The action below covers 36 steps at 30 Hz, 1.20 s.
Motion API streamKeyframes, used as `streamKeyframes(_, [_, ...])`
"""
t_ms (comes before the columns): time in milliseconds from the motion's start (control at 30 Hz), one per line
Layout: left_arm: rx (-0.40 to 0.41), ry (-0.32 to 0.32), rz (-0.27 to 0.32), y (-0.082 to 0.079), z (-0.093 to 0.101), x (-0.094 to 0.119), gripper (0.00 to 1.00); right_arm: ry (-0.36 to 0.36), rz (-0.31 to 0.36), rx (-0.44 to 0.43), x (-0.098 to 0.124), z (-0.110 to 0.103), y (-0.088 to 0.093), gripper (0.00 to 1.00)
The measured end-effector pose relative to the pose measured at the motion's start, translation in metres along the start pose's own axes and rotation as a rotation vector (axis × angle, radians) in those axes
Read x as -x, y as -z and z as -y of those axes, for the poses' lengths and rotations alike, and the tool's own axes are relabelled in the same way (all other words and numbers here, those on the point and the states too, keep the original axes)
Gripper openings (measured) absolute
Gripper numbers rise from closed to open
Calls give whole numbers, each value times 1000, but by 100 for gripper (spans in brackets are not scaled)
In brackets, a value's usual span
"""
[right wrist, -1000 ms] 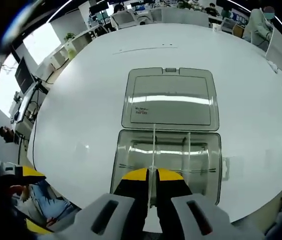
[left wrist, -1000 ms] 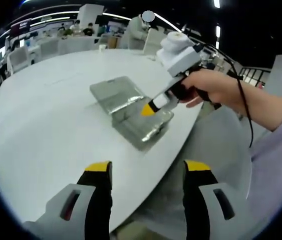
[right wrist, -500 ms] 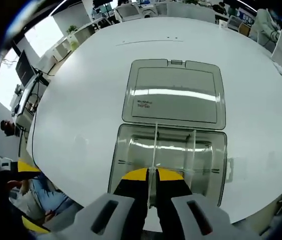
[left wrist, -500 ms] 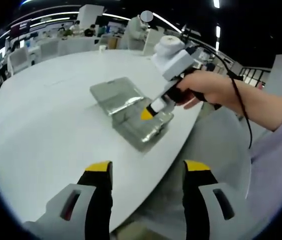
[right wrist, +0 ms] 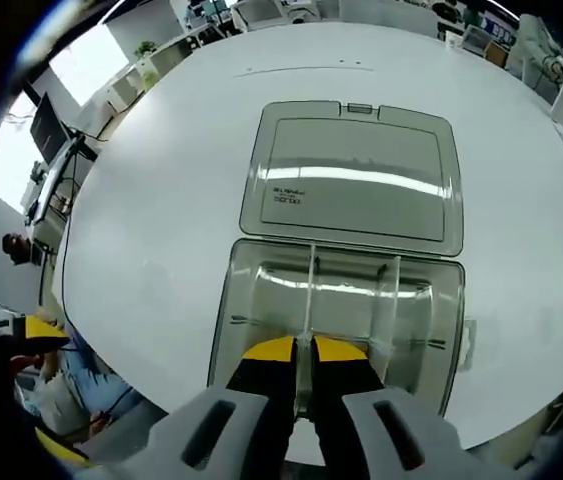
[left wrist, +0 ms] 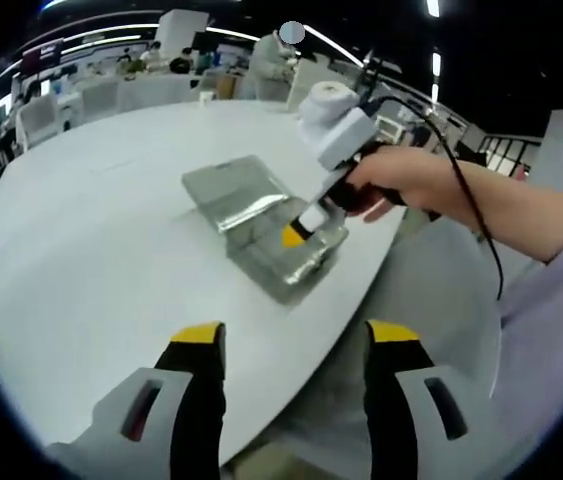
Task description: Insert the divider into the dual guide fixture by aligning both edges with the guide slots and pushing it downward to the bottom, including one-sided entry, uneven engagement, binding, and posture correction.
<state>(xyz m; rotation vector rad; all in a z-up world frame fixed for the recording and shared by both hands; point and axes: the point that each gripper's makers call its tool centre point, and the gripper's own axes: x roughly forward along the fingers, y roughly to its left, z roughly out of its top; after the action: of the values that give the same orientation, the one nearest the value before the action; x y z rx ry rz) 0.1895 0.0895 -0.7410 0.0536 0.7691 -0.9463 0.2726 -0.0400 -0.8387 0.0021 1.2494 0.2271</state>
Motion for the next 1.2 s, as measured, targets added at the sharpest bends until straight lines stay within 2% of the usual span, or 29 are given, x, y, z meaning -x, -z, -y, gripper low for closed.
streamKeyframes(367, [-1, -5, 7, -2, 1, 1, 53, -15, -59, 27, -10, 0, 3, 1])
streamKeyframes(433, [0, -8, 7, -2, 1, 1, 53, -13, -63, -21, -8, 0, 4, 0])
streamKeyframes(833, [0, -13, 13, -1, 3, 4, 52, -21, -6, -82, 8, 2, -1, 0])
streamKeyframes(1200, [-14, -3, 11, -1, 9, 4, 52, -26, 18, -121, 20, 2, -5, 0])
